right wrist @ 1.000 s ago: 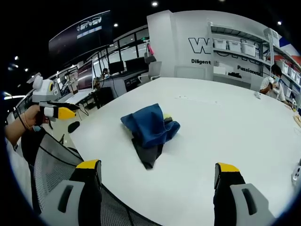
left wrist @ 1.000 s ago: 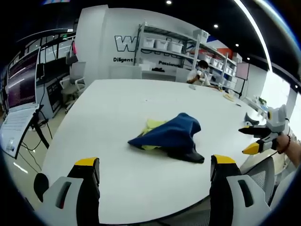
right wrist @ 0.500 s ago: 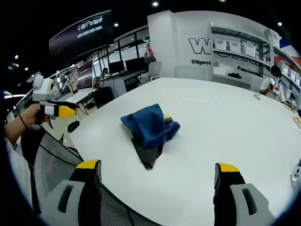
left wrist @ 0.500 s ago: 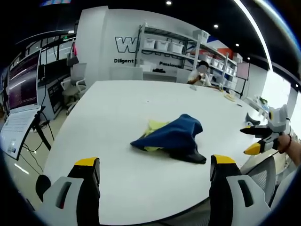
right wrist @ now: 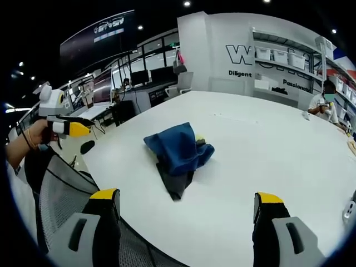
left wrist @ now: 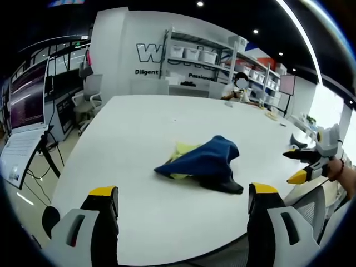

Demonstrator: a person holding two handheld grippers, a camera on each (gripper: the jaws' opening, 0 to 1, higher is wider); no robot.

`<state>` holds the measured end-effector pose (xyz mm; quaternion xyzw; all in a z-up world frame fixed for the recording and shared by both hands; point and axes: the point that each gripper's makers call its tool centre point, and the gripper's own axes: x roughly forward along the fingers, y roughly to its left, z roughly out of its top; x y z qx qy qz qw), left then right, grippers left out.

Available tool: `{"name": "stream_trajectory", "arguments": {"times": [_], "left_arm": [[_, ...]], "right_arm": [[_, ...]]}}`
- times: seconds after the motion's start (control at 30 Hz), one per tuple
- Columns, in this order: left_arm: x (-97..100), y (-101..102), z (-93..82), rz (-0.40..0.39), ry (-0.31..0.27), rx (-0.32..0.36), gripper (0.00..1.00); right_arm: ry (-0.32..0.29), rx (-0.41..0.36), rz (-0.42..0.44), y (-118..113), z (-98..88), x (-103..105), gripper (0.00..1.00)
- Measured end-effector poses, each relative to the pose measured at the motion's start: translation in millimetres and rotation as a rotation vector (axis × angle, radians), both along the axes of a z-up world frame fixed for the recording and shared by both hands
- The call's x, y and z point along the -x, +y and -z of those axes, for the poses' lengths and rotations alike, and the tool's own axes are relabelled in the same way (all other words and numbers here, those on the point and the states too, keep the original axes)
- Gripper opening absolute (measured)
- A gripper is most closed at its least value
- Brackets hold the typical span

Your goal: Fold the garment on the visible template until the final outline fits inside the template.

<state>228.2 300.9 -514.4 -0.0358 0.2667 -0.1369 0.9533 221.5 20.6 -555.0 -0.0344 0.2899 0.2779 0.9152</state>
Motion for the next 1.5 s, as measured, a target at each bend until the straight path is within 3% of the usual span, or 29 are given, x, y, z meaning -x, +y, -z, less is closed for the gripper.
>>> {"name": "stream_trajectory", "arguments": {"times": [0.8, 0.9, 1.07, 1.5], "left_arm": [[-5.9, 5.0, 3.5, 0.007, 0.002, -0.014, 0.94], [-7.5, 4.5, 5.5, 0.019, -0.005, -0.019, 0.96], [-12.5, 6.9, 3.4, 0.019, -0.013, -0.02, 0.96], [-12.1, 1.5, -0.6, 0.04, -0.01, -0.015, 0.96]], "right_arm": [[-0.016, -0.023, -0.03, 8.6, -7.0, -9.5, 0.97], [-0.009, -0.046, -0.035, 14.7, -12.1, -17.5, 0.96], [-0.051, -0.056, -0.042, 20.3, -28.1, -33.9, 0.96], [-0.064, -0.076, -0.087, 30.1, -36.6, -61.0, 0.89]]}}
